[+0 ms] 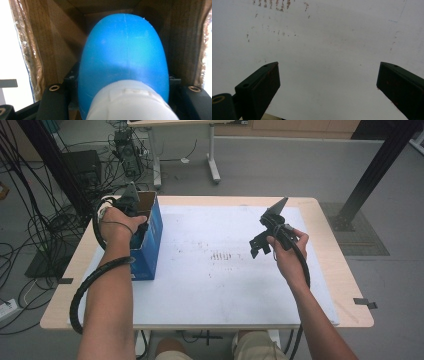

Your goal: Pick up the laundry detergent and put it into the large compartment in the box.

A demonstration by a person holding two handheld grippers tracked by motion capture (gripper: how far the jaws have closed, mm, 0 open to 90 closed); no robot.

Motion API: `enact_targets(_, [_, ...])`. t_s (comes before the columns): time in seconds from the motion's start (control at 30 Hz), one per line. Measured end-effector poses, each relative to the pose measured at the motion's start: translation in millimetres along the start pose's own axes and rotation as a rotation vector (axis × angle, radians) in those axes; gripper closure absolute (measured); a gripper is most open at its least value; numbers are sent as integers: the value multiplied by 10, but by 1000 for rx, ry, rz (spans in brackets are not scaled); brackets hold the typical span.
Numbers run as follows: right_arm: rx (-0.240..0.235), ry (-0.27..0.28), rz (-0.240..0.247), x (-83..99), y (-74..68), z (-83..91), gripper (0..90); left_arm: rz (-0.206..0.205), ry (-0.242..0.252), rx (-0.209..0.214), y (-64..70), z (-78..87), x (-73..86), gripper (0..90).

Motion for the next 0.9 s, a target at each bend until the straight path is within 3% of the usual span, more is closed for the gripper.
enact_targets(0.9, [0, -1, -1, 8, 9, 12, 49, -4, 3, -4, 14, 0, 5, 378])
Point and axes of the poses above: each handheld gripper's, and its own axes: z roughly backward along the jaws, x roughly out of its underside, y roughly to its right, the point moved 5 cm from there along -z, roughly forward along the jaws, and after that the axes turned 6 degrees about y, right-handed, at the moved point
